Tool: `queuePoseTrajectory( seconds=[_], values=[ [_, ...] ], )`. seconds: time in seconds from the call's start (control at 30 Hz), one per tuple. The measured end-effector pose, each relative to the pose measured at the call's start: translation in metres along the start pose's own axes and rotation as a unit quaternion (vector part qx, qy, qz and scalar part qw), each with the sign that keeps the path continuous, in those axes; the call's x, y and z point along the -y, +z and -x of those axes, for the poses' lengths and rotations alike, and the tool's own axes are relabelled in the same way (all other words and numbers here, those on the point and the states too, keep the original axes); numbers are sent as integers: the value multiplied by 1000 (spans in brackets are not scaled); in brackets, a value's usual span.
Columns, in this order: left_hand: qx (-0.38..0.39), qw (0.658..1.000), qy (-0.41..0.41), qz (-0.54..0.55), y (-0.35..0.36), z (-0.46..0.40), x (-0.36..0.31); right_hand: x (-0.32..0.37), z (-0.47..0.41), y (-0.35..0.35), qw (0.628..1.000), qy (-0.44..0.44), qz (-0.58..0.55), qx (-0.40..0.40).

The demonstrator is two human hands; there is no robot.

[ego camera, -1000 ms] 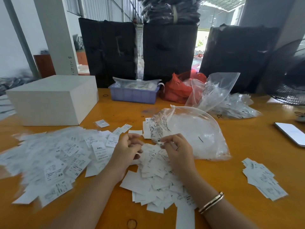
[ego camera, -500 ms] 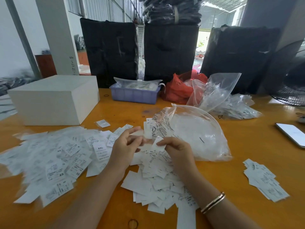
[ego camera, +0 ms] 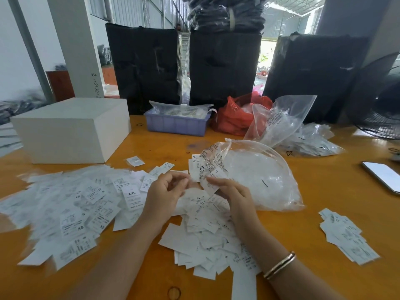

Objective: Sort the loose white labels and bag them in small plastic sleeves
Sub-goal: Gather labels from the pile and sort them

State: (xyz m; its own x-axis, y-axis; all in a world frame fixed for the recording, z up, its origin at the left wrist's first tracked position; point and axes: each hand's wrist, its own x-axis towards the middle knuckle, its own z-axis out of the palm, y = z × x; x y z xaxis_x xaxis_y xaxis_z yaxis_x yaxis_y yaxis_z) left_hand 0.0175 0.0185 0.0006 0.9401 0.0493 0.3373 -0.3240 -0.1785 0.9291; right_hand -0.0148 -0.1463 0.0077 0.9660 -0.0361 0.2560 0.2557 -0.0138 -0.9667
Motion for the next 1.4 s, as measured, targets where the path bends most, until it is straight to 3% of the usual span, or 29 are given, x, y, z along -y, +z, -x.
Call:
queuePoseTrajectory(
  seconds=[0.17, 0.3, 0.47, 0.7, 0.97, 1.4],
  values=[
    [-10, 996, 49, -71, 1, 2, 0, -1, -3, 3, 995, -19, 63, -69],
    [1, 988, 91, -129, 1, 4, -1, -1, -5, 3, 998, -11, 18, -59],
    [40, 969, 165, -179, -2, 8, -6, -4, -6, 3, 992, -48, 91, -73],
    [49, 957, 176, -224, -3, 6, -7, -6, -5, -1, 986, -126, 78, -79],
    [80, 959, 166, -214, -1, 7, -5, -7, -8, -3, 988, -141, 43, -49],
    [94, 974, 145, -144, -2, 5, -5, -1, -4, -5, 976, -158, 151, -6]
  ],
)
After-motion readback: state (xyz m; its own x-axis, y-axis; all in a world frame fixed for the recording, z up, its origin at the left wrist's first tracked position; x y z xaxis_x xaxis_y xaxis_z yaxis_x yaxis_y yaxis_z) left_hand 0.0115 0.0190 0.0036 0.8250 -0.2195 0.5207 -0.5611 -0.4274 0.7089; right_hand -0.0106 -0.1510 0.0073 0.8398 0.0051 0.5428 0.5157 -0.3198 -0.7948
